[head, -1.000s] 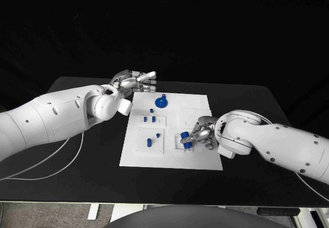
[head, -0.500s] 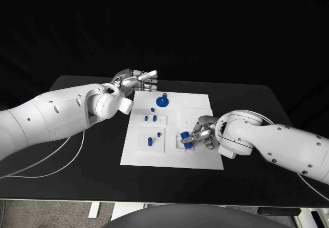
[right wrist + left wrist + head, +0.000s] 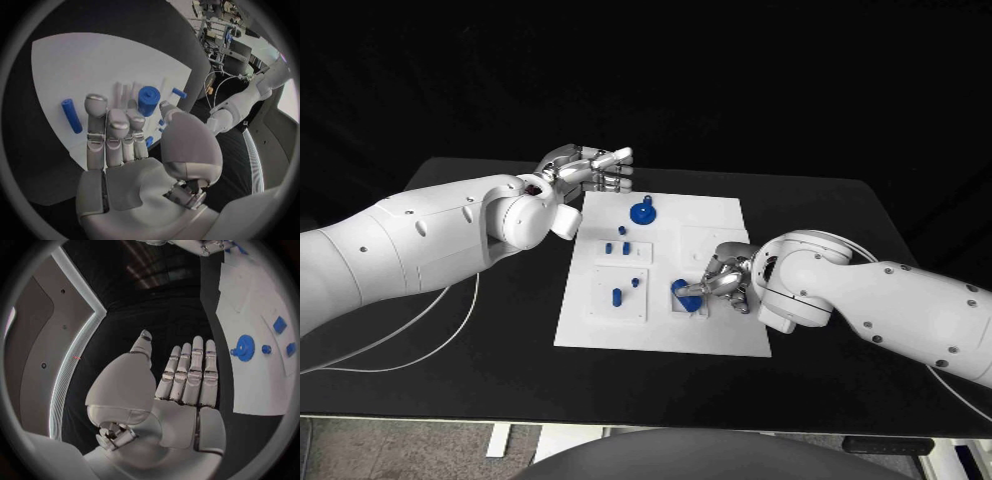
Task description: Assemble the parts on the task board
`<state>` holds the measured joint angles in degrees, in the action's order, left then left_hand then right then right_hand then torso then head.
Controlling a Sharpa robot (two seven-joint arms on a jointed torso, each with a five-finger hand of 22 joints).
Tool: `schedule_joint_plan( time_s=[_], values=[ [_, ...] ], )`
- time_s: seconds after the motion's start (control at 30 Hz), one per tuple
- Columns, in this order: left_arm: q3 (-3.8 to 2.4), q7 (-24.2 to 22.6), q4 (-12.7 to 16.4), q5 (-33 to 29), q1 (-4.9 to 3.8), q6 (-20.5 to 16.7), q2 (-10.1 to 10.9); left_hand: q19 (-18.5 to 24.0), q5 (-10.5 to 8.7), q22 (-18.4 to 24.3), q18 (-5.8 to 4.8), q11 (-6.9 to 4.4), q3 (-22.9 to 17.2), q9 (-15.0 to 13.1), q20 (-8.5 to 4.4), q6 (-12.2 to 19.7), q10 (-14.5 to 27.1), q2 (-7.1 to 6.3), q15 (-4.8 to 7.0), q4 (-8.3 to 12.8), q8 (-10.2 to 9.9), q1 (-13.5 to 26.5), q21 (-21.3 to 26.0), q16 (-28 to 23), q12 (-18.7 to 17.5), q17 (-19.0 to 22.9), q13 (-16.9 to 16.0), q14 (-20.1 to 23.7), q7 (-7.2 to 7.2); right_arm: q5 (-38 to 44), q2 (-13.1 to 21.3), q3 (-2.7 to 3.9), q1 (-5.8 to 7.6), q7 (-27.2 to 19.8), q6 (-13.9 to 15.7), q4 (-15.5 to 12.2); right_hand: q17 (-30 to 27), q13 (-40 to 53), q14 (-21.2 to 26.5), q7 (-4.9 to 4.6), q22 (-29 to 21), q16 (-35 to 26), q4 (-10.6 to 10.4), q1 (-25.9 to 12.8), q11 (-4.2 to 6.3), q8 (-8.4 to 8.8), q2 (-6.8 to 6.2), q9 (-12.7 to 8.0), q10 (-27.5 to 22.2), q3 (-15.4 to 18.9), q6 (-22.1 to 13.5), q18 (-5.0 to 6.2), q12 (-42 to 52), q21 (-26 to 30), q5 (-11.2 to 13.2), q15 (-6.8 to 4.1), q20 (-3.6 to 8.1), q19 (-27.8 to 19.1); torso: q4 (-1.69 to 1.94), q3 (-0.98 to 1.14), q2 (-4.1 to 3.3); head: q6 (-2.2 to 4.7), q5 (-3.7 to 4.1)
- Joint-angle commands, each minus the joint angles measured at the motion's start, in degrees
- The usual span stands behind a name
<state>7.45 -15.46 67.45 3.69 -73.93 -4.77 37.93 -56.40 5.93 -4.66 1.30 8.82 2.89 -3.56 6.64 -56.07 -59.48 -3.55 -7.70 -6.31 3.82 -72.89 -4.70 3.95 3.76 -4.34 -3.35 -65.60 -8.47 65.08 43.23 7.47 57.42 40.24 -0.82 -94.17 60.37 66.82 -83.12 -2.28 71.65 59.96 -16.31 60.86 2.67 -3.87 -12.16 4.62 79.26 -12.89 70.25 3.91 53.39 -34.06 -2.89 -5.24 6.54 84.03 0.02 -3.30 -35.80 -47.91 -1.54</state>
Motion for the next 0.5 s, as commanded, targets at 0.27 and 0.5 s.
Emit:
schedule_joint_plan(
  time_s=[0.27, 0.5],
  values=[
    [-0.03, -0.1, 0.0, 0.2, -0.11, 0.8, -0.2, 0.5, -0.26, -0.1, 0.24, 0.07, -0.1, -0.1, 0.04, 0.5, 0.3, -0.69, 0.08, -0.4, 0.1, 0.0, -0.3, -0.3, 0.1, -0.1, 0.0, 0.4, -0.1, 0.6, -0.2, -0.01, 0.1, 2.3, 0.0, -0.1, 0.2, 0.1, 0.0, -0.21, -0.1, -0.4, -0.3, -0.4, -0.04, 0.17, -0.23, -0.2, -0.1, 3.3, -0.4, -0.11, -0.5, 0.3, 0.1, -0.47, 0.57, 2.6, -0.02, 0.01, 0.01, -0.25, -0.35],
    [-0.02, 0.0, 0.0, 0.2, -0.11, 0.6, -0.1, 0.5, -0.26, -0.1, 0.24, 0.07, -0.1, -0.1, 0.04, 0.5, 0.3, -0.69, 0.08, -0.4, 0.1, 0.0, -0.3, -0.3, 0.1, -0.1, 0.0, 0.4, -0.1, 0.4, 0.2, -0.01, 0.11, 0.5, -0.2, -0.5, 0.3, 0.2, 0.0, -0.2, -0.1, -0.6, 0.1, 1.2, -0.02, 0.14, 0.01, -0.2, -0.1, 3.2, -0.3, -0.12, -0.6, 0.3, 0.1, -0.52, 0.61, 2.6, -0.03, 0.05, -0.01, -0.21, -0.44]
  ],
)
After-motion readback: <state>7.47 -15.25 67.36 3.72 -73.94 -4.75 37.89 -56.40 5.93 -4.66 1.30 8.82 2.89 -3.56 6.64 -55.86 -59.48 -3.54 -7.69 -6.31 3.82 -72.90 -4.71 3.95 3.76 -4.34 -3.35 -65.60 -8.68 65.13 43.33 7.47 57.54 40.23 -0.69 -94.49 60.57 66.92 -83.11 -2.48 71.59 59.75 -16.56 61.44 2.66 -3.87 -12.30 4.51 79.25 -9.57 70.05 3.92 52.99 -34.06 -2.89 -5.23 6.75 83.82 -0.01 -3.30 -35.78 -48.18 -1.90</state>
